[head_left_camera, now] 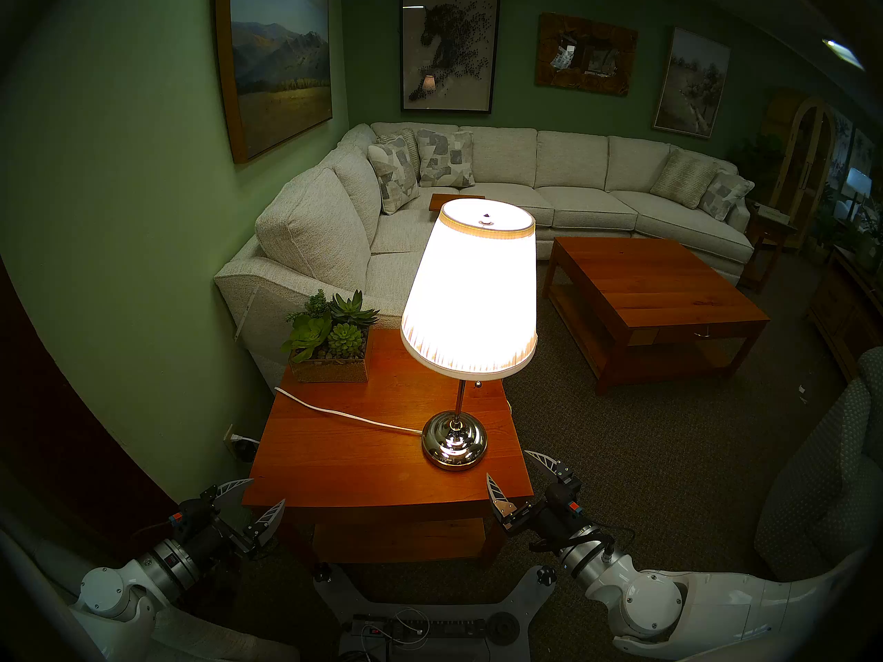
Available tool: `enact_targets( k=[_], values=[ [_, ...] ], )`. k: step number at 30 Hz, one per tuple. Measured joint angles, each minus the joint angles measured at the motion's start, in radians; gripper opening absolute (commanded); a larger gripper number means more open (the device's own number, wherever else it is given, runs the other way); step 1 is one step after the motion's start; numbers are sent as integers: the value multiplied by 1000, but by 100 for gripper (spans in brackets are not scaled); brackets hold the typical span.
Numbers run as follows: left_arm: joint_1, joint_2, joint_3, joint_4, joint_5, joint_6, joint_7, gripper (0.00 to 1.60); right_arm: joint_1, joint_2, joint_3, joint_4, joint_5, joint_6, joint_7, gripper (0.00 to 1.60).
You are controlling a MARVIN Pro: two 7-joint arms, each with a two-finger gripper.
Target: Pull on string to turn off lamp
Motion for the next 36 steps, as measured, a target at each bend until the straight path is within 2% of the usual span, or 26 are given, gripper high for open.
enact_targets(
  k=[21, 28, 36],
  values=[
    [0, 0, 1, 2, 1, 0, 0, 160, 15, -51, 46, 8, -96, -82, -92, 160],
    [0, 0, 1, 2, 1, 0, 0, 160, 37, -100, 72, 41, -137, -113, -126, 160],
    [0, 0, 1, 3, 1, 0, 0, 160, 76, -175, 94, 139, -158, -135, -143, 160]
  ],
)
